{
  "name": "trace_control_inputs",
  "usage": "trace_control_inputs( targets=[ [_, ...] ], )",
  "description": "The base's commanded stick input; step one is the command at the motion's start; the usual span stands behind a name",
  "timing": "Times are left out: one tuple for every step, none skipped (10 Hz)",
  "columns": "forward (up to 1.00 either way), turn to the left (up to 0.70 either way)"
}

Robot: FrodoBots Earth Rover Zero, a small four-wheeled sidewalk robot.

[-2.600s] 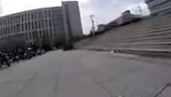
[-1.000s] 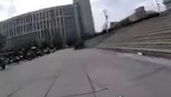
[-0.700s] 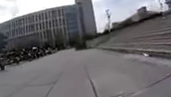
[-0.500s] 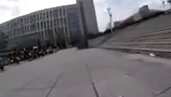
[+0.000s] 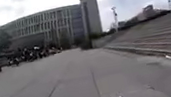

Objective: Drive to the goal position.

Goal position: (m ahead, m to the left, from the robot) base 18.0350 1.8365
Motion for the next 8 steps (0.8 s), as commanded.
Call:
trace_control_inputs(
  targets=[
    [1.00, 0.00],
    [1.00, 0.00],
    [1.00, 0.00],
    [0.63, 0.00],
    [0.00, 0.00],
    [0.00, 0.00],
    [0.00, 0.00],
    [0.00, 0.00]
  ],
)
